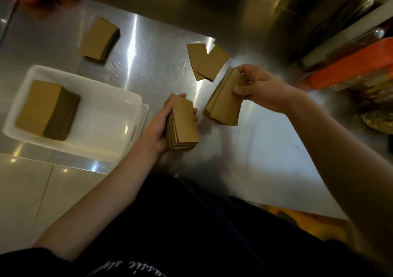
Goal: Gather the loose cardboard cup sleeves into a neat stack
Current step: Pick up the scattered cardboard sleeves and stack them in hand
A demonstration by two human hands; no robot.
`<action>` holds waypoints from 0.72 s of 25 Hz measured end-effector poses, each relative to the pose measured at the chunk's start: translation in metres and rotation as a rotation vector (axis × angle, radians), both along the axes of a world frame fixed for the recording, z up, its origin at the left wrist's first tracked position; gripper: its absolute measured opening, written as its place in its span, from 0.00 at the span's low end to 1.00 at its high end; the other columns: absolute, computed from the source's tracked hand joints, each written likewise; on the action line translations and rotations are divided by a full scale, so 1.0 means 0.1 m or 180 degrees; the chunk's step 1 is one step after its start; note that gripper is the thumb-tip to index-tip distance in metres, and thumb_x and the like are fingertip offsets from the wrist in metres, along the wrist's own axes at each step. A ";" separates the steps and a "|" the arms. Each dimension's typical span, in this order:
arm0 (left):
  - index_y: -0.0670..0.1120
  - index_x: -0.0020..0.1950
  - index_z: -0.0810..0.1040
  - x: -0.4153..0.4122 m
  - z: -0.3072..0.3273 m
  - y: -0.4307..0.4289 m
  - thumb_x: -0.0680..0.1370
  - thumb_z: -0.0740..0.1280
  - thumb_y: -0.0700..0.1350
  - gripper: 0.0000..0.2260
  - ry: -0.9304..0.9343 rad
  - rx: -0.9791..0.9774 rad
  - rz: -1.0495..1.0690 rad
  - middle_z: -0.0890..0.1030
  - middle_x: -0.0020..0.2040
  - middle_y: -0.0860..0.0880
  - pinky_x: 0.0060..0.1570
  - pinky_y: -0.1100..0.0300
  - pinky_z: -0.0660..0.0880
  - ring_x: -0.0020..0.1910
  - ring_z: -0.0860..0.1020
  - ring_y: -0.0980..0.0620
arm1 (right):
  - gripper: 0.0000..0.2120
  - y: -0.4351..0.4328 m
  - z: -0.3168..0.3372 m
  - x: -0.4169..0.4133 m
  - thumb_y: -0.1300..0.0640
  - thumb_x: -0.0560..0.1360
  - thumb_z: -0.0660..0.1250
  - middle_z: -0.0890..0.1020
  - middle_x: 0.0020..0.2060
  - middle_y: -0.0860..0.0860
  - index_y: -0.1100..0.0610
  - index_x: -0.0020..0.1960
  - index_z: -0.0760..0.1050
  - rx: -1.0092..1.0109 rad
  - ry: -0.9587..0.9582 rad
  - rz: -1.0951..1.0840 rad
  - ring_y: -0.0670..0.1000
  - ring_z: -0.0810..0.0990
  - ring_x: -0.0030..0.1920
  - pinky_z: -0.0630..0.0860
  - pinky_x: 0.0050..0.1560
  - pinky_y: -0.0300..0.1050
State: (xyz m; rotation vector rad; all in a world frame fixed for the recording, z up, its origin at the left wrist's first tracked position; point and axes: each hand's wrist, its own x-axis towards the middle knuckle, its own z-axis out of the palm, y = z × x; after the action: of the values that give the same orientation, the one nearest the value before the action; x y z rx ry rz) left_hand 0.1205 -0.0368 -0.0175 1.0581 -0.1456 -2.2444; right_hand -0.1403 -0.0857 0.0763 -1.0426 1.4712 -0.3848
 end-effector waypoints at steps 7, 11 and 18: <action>0.53 0.66 0.79 0.09 -0.03 0.04 0.75 0.68 0.62 0.23 0.0015 -0.0086 -0.0441 0.84 0.59 0.41 0.46 0.43 0.80 0.54 0.84 0.40 | 0.23 0.30 0.09 0.57 0.59 0.76 0.69 0.73 0.61 0.50 0.53 0.68 0.67 -0.0084 0.0104 0.0311 0.52 0.75 0.59 0.78 0.54 0.42; 0.48 0.68 0.77 0.16 -0.02 0.12 0.73 0.70 0.63 0.28 0.0138 -0.0104 -0.0876 0.83 0.60 0.40 0.47 0.46 0.81 0.56 0.83 0.40 | 0.21 0.47 -0.03 0.78 0.58 0.76 0.69 0.74 0.59 0.47 0.50 0.66 0.67 -0.0232 0.0307 0.0136 0.48 0.76 0.55 0.77 0.48 0.35; 0.48 0.59 0.84 0.15 0.11 0.30 0.71 0.72 0.63 0.24 -0.0083 -0.0154 -0.1052 0.85 0.57 0.40 0.46 0.47 0.82 0.53 0.84 0.41 | 0.23 0.82 -0.17 0.97 0.55 0.77 0.66 0.70 0.63 0.48 0.48 0.70 0.65 -0.0732 0.1018 0.0292 0.43 0.72 0.53 0.70 0.48 0.31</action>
State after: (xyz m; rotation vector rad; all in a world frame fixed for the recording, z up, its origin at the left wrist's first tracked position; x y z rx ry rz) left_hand 0.1354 -0.0071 -0.0069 1.1031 -0.4105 -2.5046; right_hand -0.0438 -0.0033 0.0590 -1.4008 1.6817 -0.3378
